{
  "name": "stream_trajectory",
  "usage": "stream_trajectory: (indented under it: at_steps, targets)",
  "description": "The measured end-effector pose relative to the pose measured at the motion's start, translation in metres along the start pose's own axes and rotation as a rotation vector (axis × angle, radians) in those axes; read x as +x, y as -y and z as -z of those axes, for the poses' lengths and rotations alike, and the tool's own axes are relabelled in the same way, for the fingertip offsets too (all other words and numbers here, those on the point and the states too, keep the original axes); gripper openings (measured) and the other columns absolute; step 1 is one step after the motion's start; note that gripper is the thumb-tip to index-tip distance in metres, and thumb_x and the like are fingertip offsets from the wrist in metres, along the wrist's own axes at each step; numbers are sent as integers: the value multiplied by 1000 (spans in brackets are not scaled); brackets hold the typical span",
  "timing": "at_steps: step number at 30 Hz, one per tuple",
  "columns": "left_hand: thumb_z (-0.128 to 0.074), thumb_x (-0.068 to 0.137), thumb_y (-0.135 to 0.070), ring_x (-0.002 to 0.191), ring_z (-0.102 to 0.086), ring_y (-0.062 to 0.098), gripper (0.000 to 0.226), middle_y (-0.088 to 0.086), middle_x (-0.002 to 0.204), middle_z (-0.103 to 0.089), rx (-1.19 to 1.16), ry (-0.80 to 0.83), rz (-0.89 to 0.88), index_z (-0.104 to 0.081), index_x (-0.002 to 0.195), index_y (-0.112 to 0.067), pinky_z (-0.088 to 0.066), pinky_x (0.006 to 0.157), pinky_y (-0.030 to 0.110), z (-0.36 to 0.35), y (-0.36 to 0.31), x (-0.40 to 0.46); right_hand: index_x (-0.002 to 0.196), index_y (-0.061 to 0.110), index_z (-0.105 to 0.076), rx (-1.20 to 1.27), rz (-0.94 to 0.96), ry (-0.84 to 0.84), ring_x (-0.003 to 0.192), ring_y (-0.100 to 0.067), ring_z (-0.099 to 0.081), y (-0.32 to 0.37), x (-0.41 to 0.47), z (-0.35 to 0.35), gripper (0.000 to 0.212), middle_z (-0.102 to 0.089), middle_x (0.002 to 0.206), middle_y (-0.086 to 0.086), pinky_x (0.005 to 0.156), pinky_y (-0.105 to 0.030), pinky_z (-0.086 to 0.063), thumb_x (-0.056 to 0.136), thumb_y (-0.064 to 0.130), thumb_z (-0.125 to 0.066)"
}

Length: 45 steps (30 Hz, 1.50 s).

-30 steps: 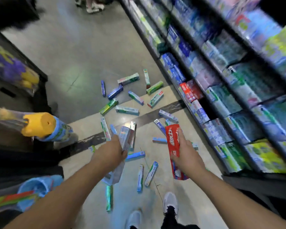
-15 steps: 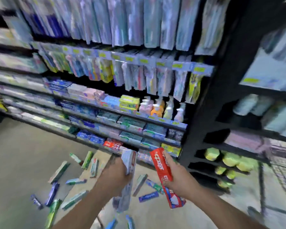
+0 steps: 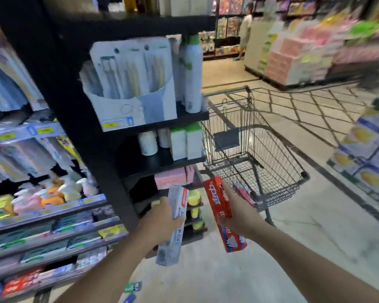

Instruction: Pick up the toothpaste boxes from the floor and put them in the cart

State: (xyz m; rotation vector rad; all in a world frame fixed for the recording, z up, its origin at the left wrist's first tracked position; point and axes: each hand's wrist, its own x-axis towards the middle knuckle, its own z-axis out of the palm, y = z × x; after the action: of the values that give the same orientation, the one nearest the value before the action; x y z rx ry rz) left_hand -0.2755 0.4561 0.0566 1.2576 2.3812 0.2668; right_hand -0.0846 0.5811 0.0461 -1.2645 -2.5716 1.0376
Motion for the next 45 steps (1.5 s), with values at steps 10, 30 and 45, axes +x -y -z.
stream_trajectory:
  at_steps: [10,30,45]
  targets:
    - [-57,92,-48,73,-61,18,53,1,94,-56,21,137,-249,-38,124,-10,-50,54,33,-63,-245,105,153,37,5,61,-306,-141,117,-20,-61,-161,-5,158,107,-52,140,-1,89,-39,-54,84,23,-75]
    - [-61,93,-42,56,-57,10,41,-1,81,-58,-73,304,-239,-41,113,-13,-33,33,16,-79,-380,404,154,30,4,-17,-413,-140,104,-19,-63,-305,268,249,103,-58,131,-5,72,-27,-49,85,26,-72]
    - [-57,96,-33,54,-51,8,34,-5,72,-49,-231,279,217,-44,116,-8,-38,43,24,-244,-364,551,147,47,19,-83,-413,100,90,-24,-64,-459,449,150,112,-53,120,-10,79,-45,-58,84,17,-68]
